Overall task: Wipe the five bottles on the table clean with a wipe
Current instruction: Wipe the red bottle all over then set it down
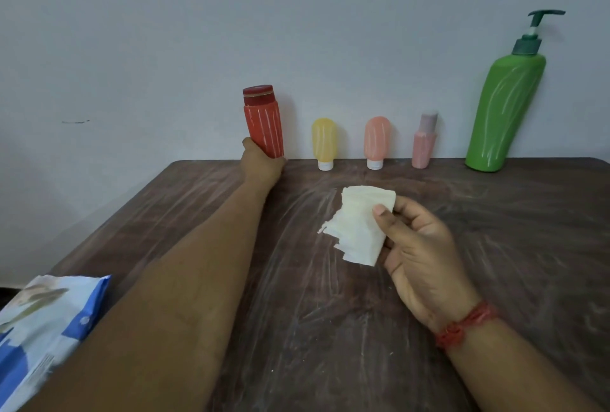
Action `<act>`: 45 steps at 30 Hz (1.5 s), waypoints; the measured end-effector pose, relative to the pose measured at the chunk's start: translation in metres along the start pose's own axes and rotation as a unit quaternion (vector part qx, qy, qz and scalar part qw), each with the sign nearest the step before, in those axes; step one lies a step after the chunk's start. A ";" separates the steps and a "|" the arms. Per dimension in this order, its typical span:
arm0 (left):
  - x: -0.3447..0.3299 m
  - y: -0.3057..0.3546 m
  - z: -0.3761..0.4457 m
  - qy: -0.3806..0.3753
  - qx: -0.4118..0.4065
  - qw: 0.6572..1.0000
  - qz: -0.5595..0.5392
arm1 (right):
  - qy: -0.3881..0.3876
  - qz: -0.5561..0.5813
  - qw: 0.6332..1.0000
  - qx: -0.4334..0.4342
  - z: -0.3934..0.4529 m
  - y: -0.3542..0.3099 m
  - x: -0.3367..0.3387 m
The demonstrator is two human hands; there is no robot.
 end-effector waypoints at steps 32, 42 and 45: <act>0.016 0.051 -0.261 -0.253 0.008 0.892 -0.374 | 0.083 -0.409 0.860 0.293 -0.062 -0.056 -0.046; 0.011 0.060 -0.265 -0.285 -0.058 0.912 -0.288 | 0.157 -0.352 0.862 0.330 -0.061 -0.078 -0.029; 0.014 0.058 -0.263 -0.265 -0.048 0.912 -0.310 | 0.135 -0.337 0.871 0.331 -0.065 -0.070 -0.036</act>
Point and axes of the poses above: each hand's wrist, its own z-axis towards the middle knuckle, its own x-axis out of the back of the hand, y = z × x, the point moved 9 cm from there along z, towards the middle knuckle, and after that the axes turned 5 degrees about -x, right-handed, at the moved point
